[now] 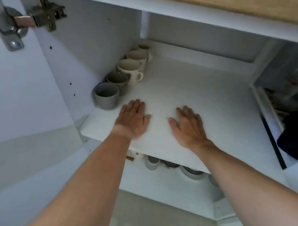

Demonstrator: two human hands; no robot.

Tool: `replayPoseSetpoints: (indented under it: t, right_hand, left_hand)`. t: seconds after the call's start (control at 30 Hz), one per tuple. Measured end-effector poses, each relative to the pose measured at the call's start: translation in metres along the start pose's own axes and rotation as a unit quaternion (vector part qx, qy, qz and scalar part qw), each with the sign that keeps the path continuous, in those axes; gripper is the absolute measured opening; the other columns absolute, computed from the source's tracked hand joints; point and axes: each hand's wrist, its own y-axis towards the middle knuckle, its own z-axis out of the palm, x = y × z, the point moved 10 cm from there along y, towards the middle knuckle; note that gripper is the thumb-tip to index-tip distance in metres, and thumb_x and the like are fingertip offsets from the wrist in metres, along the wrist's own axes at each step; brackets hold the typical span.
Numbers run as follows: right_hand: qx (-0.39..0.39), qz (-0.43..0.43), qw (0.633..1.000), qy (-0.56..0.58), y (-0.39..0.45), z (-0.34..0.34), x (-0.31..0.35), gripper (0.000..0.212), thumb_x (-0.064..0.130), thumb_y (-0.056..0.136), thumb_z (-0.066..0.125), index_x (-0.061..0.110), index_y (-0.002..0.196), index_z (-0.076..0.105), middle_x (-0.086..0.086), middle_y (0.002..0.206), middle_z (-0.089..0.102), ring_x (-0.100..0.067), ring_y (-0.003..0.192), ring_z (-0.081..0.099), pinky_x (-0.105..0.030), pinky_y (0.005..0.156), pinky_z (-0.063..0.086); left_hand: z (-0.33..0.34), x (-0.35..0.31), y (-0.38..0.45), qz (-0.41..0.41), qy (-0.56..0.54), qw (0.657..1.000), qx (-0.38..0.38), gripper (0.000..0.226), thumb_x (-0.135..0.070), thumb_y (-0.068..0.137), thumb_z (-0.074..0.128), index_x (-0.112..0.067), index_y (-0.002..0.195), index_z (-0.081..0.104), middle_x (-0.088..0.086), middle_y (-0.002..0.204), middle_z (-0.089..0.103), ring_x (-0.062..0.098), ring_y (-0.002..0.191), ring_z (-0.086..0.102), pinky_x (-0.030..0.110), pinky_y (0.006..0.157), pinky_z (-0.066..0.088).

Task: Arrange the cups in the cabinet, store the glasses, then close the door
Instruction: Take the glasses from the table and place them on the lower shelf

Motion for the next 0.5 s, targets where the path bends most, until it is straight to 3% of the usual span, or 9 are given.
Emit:
replayPoseSetpoints:
  t: [0.2, 0.3, 0.4, 0.5]
  right_hand:
    - [0.055, 0.070, 0.996, 0.012, -0.101, 0.003, 0.003, 0.066, 0.046, 0.102, 0.027, 0.013, 0.157, 0.012, -0.013, 0.166, 0.005, -0.027, 0.154, 0.000, -0.046, 0.124, -0.001]
    - [0.148, 0.092, 0.984, 0.025, -0.156, -0.001, 0.012, 0.065, 0.045, 0.103, 0.023, 0.014, 0.158, 0.004, -0.011, 0.166, -0.004, -0.026, 0.154, -0.006, -0.044, 0.124, -0.005]
    - [0.220, 0.122, 0.968, 0.011, -0.207, -0.033, 0.016, 0.064, 0.044, 0.104, 0.018, 0.013, 0.158, 0.000, -0.011, 0.166, -0.007, -0.026, 0.154, -0.007, -0.045, 0.124, -0.005]
    - [0.241, 0.146, 0.959, 0.025, -0.248, -0.093, 0.025, 0.065, 0.045, 0.104, 0.022, 0.014, 0.158, 0.004, -0.012, 0.166, -0.003, -0.027, 0.154, -0.004, -0.046, 0.124, -0.003]
  left_hand:
    - [0.017, -0.019, -0.077, -0.072, 0.016, 0.994, 0.087, 0.063, -0.037, 0.102, 0.020, -0.012, 0.154, -0.006, 0.007, 0.163, -0.012, 0.024, 0.150, -0.010, 0.042, 0.122, -0.001]
    - [0.014, -0.041, -0.134, -0.065, 0.006, 0.987, 0.146, 0.059, -0.031, 0.104, 0.018, -0.008, 0.154, -0.003, 0.008, 0.163, -0.010, 0.022, 0.150, -0.008, 0.040, 0.122, -0.001]
    - [-0.014, -0.063, -0.191, -0.063, 0.012, 0.980, 0.187, 0.058, -0.029, 0.104, 0.019, -0.005, 0.153, 0.000, 0.011, 0.163, -0.004, 0.024, 0.150, -0.003, 0.040, 0.122, 0.001]
    - [-0.068, -0.083, -0.239, -0.055, -0.004, 0.977, 0.205, 0.057, -0.027, 0.103, 0.021, -0.005, 0.153, 0.002, 0.013, 0.163, 0.001, 0.026, 0.150, 0.001, 0.041, 0.122, 0.003]
